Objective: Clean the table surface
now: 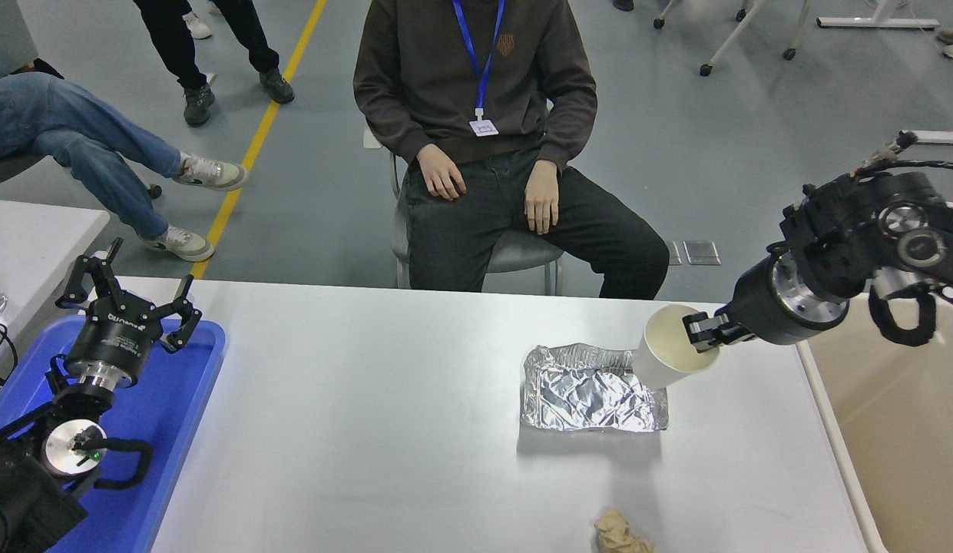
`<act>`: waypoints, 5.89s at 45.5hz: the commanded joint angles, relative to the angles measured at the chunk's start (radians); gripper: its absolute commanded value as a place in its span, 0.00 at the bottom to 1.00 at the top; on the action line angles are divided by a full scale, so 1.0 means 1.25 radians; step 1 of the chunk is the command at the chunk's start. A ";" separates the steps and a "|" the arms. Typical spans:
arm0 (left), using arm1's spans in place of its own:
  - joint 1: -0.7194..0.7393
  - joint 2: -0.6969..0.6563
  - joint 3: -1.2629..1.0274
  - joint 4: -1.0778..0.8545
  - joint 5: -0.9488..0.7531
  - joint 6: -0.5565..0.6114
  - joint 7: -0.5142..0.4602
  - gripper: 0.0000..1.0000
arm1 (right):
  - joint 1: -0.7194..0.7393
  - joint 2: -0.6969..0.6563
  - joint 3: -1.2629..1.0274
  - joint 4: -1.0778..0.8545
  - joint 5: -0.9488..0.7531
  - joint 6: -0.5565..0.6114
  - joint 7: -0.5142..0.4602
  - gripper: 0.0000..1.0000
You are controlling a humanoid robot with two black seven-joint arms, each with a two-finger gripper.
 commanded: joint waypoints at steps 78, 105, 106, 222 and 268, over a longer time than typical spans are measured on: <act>0.000 0.000 0.000 0.000 0.000 0.000 0.000 1.00 | -0.247 -0.010 -0.064 -0.989 -0.004 -0.024 0.455 0.00; 0.000 0.000 0.000 0.000 0.000 0.000 0.000 1.00 | -0.408 0.228 -0.309 -1.205 0.009 -0.382 0.606 0.00; 0.000 0.000 0.000 0.000 0.000 0.000 0.000 1.00 | -0.411 0.233 -0.313 -1.207 0.009 -0.387 0.607 0.00; 0.000 0.000 0.001 0.000 0.000 0.000 0.000 1.00 | -0.380 0.093 0.210 -0.883 0.564 -0.549 0.600 0.99; 0.000 0.000 0.000 0.000 0.000 0.000 0.000 1.00 | -0.566 0.263 0.363 -0.575 0.463 -0.537 0.924 0.99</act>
